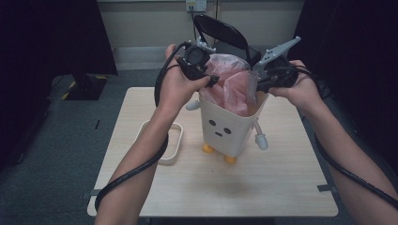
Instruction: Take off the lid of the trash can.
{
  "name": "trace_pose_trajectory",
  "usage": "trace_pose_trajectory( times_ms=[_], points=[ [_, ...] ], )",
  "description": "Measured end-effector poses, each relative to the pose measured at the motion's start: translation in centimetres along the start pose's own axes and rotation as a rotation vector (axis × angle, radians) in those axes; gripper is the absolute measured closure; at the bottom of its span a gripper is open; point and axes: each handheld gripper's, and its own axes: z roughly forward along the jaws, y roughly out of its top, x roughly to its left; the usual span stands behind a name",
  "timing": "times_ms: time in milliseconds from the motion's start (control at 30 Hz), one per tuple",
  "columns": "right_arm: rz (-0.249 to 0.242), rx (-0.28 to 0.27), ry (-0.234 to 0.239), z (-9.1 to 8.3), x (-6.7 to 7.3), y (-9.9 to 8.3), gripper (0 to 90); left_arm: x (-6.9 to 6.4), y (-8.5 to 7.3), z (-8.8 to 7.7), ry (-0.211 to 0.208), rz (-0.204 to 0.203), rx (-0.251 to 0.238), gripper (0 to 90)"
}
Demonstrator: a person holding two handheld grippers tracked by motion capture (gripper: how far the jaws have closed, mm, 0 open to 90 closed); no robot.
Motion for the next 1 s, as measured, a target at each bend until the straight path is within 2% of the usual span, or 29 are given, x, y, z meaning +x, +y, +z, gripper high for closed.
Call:
trace_pose_trajectory(
  times_ms=[33, 100, 133, 233, 300, 367, 433, 500, 533, 600, 633, 667, 767, 833, 900, 1000],
  points=[
    [0.023, -0.004, 0.007, -0.2, -0.4, -0.5, 90.0, 0.2, 0.0, -0.3, 0.015, -0.006, 0.001, 47.2],
    [0.027, -0.006, 0.008, -0.2, -0.5, -0.6, 90.0, 0.3, 0.2, -0.7, 0.017, -0.007, -0.013, 47.1],
    [0.040, -0.021, 0.017, -0.3, -0.6, -0.7, 90.0, 0.1, 0.4, -0.9, 0.008, 0.009, -0.034, 46.8],
    [0.037, -0.033, 0.036, -0.1, -0.4, -0.5, 90.0, -0.9, 1.2, -0.8, -0.038, 0.060, -0.048, 49.4],
    [0.027, -0.038, 0.045, 0.1, -0.1, -0.2, 90.0, -1.2, 1.5, 0.0, -0.056, 0.093, -0.035, 54.6],
    [0.013, -0.043, 0.056, 0.3, 0.3, 0.3, 90.0, -1.0, 1.6, 0.9, -0.060, 0.110, -0.026, 53.0],
    [0.001, -0.038, 0.062, 0.5, 0.6, 0.7, 90.0, -0.7, 1.6, 1.9, -0.047, 0.103, -0.011, 54.2],
    [-0.008, -0.042, 0.075, 0.9, 0.9, 1.0, 90.0, -0.6, 1.6, 2.6, -0.030, 0.118, 0.015, 59.2],
    [-0.008, -0.042, 0.075, 0.9, 0.9, 1.0, 90.0, -0.6, 1.7, 2.9, -0.036, 0.110, 0.024, 59.2],
    [-0.009, -0.051, 0.080, 1.0, 1.0, 1.2, 90.0, -0.6, 1.7, 3.4, -0.053, 0.101, 0.046, 68.0],
    [-0.007, -0.054, 0.082, 1.0, 1.0, 1.2, 90.0, -0.7, 1.7, 3.4, -0.053, 0.096, 0.059, 77.9],
    [-0.002, -0.055, 0.080, 1.0, 1.0, 1.3, 90.0, -0.8, 1.7, 3.5, -0.057, 0.090, 0.066, 82.8],
    [0.013, -0.058, 0.073, 0.9, 0.8, 1.1, 90.0, -0.7, 1.6, 2.9, -0.073, 0.082, 0.071, 89.8],
    [0.029, -0.039, 0.040, 0.7, 0.2, 0.6, 90.0, -0.5, 1.1, 1.8, -0.087, 0.079, 0.065, 90.0],
    [0.040, -0.042, 0.031, 0.5, -0.2, 0.3, 90.0, -0.5, 0.8, 1.4, -0.085, 0.083, 0.071, 90.0],
    [0.097, -0.052, 0.006, -0.1, -1.3, -0.5, 89.3, -0.3, 0.0, 0.3, -0.112, 0.091, 0.033, 90.0]
  ],
)
